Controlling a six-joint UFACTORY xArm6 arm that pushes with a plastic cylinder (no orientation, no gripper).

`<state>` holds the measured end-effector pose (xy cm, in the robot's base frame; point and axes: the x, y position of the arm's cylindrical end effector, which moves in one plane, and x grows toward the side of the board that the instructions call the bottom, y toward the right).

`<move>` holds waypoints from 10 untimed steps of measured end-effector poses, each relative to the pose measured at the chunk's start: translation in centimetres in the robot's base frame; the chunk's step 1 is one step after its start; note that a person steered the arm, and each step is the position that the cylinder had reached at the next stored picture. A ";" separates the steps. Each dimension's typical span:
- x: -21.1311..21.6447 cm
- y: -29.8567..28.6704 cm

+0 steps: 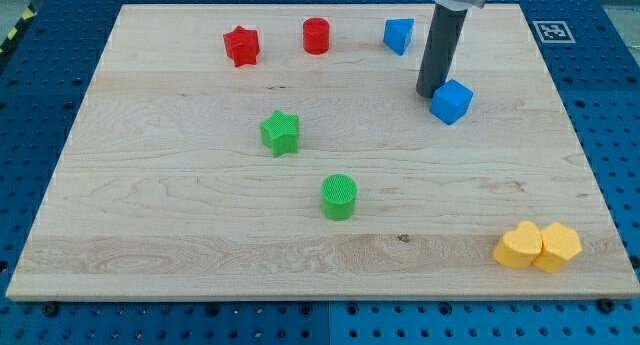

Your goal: Move blue cube to center right

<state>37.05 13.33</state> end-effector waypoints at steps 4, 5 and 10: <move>4.0 0.7; 3.6 1.6; 4.7 6.4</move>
